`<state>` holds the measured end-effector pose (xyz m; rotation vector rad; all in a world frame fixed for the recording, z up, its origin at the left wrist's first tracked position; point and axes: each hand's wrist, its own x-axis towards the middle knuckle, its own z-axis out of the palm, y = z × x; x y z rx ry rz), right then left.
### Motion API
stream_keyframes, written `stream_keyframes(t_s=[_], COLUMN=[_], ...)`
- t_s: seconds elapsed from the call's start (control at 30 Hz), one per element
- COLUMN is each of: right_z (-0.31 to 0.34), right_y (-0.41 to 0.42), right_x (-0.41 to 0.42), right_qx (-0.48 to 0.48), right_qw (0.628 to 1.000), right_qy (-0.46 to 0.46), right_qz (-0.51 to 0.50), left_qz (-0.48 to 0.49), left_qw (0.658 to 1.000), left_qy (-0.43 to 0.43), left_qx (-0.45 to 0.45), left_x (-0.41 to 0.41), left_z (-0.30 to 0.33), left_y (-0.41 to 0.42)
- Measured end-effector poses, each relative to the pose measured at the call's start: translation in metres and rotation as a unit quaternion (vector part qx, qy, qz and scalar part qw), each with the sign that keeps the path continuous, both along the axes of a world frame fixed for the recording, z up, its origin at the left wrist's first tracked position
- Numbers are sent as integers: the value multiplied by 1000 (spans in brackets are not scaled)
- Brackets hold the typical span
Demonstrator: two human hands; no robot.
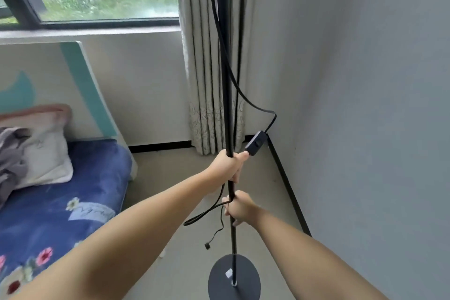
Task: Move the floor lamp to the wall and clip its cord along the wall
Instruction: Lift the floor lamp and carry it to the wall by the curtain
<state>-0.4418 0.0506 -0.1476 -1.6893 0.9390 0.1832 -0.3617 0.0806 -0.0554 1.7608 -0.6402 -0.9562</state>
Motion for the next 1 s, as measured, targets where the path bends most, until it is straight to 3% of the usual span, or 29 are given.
stream_keyframes(t_s=[0.2, 0.43, 0.67, 1.0], right_z=[-9, -16, -34, -130], right_y=[-120, -262, -406, -587], right_x=[109, 223, 280, 347], right_qx=[-14, 28, 10, -22], right_qw=[999, 985, 970, 967], right_qy=[-1, 12, 4, 15], right_qz=[-48, -171, -245, -253], left_qz=[-17, -108, -184, -195], left_qw=[999, 994, 983, 980], left_qy=[27, -33, -23, -29], left_qx=[-12, -4, -15, -26], left_x=[109, 224, 279, 342], left_z=[-12, -34, -38, -121], left_y=[-126, -279, -425, -605])
